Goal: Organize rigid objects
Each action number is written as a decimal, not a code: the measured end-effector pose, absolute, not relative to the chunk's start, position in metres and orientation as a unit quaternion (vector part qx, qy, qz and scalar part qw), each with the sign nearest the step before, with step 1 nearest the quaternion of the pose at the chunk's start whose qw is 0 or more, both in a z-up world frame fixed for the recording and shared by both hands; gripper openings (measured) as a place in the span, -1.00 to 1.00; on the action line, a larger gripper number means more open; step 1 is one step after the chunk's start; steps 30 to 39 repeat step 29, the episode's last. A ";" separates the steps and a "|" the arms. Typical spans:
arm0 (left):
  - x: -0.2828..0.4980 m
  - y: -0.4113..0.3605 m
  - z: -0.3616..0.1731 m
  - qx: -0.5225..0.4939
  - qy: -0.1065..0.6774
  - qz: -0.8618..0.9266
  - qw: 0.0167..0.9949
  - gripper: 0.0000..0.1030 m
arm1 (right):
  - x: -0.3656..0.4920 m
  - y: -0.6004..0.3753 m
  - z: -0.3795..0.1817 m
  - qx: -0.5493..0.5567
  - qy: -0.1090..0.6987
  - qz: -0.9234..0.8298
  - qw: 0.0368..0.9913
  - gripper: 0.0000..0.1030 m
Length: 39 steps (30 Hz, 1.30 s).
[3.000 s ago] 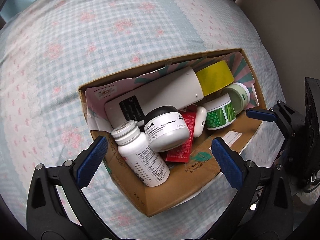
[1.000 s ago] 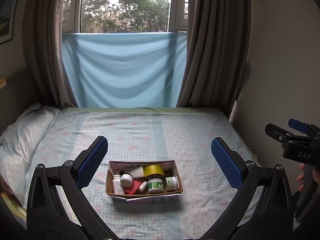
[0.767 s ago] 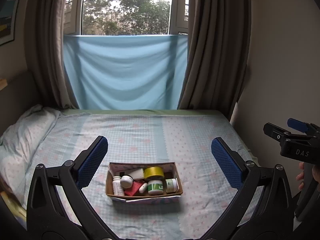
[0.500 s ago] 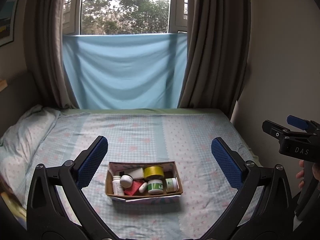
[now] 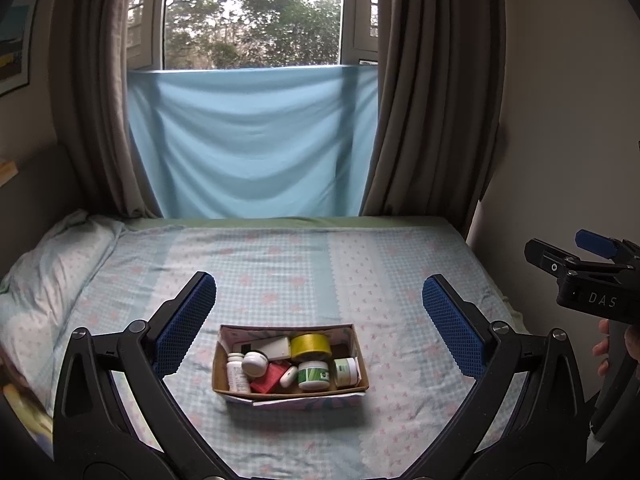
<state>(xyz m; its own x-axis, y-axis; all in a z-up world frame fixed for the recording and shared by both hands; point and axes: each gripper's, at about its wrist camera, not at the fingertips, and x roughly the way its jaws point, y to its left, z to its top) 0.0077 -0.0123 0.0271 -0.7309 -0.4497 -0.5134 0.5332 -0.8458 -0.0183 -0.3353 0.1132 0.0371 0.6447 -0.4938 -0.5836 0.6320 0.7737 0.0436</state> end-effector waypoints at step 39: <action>-0.001 -0.014 0.030 0.233 0.083 -0.928 0.277 1.00 | -0.324 0.102 0.030 0.120 0.280 -0.313 0.900 0.99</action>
